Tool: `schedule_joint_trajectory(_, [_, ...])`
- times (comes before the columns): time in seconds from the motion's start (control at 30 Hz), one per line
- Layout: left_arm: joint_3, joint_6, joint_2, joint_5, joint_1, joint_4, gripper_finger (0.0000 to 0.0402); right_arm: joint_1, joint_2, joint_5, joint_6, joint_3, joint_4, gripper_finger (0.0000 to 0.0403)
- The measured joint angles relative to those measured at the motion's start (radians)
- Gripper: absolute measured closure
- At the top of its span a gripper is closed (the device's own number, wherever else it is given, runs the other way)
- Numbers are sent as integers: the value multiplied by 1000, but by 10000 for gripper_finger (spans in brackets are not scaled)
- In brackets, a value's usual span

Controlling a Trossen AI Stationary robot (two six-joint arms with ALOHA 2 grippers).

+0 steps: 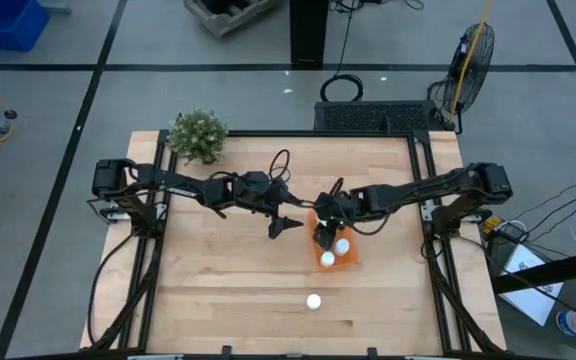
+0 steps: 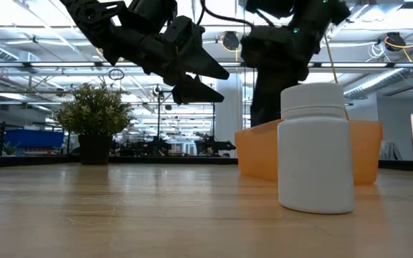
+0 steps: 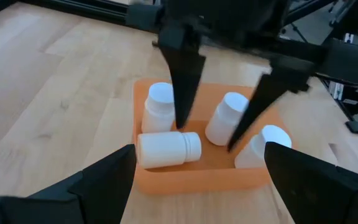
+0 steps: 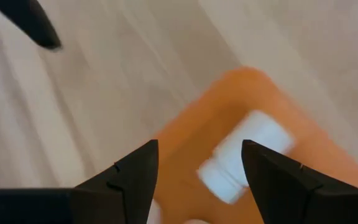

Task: Pick and place pill bottles into a basket
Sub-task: Adjust the white medicine bottle in the orange bin

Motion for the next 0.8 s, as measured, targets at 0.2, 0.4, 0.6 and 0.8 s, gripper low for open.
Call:
schedule_joint_trajectory(0.2, [0,10,0,0,1,-4,41,-16,65,-103,103,0,21,170])
schedule_joint_trajectory(0.4, [0,48,0,-2,1,-12,41,-16,88,-124,156,-1,14,166])
schedule_joint_trajectory(0.6, [0,61,0,-8,1,-12,41,-8,80,-93,208,-1,13,171])
schedule_joint_trajectory(0.8, [0,70,0,-7,1,-13,41,-7,87,-52,225,-1,-76,176])
